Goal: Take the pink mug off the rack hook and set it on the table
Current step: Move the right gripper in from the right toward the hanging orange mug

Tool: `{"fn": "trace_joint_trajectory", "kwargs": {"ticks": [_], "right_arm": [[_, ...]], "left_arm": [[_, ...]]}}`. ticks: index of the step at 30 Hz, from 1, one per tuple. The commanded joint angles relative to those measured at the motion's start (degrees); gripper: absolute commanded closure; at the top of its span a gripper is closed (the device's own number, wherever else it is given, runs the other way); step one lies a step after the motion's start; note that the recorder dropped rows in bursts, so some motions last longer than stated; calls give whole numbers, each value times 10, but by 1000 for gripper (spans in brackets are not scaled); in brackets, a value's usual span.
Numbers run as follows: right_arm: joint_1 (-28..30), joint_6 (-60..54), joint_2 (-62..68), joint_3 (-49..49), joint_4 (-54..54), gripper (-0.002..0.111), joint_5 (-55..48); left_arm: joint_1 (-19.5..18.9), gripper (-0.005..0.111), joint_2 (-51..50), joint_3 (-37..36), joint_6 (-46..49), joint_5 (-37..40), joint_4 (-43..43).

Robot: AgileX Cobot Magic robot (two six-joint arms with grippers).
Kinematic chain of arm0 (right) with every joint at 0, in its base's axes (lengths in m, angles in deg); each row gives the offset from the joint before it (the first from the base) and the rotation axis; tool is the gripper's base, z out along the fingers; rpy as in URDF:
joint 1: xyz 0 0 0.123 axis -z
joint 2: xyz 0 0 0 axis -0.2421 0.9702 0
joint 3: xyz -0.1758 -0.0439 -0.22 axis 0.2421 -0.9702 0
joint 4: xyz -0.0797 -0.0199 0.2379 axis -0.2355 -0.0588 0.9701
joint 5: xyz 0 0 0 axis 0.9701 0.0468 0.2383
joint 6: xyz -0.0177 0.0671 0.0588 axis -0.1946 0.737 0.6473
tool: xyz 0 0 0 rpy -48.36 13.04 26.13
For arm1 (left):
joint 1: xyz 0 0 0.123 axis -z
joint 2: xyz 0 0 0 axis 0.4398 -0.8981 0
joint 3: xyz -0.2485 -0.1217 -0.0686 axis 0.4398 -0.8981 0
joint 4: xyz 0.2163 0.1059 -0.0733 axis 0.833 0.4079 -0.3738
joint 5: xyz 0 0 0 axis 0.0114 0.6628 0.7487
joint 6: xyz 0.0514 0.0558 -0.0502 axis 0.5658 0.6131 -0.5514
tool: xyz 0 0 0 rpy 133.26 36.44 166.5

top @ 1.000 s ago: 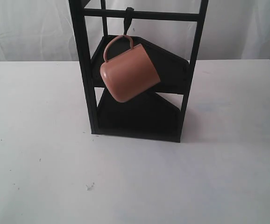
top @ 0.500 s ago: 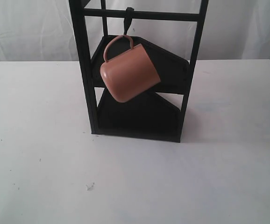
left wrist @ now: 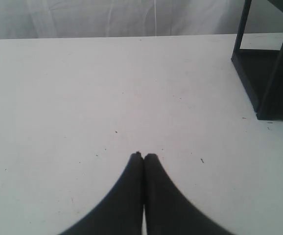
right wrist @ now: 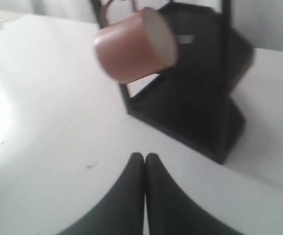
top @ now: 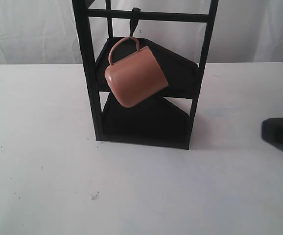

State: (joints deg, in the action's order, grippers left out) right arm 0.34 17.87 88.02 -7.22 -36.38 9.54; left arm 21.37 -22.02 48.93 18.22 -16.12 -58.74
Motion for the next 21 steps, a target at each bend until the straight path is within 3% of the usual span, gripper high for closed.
{"fn": "trace_joint_trajectory", "kwargs": {"ticks": [1,4,12,21], "right_arm": [[-3,-182,46,6,163,108,-51],[-3,-262,70,6,235,100,-46],[-3,-467,128,6,351,63,-36],[-6,-769,218,6,474,42,-30]], "left_arm": [[1,107,3,-3,-1,-2,-5],[1,107,3,-3,-1,-2,-5],[1,107,3,-3,-1,-2,-5],[1,107,3,-3,-1,-2,-5]]}}
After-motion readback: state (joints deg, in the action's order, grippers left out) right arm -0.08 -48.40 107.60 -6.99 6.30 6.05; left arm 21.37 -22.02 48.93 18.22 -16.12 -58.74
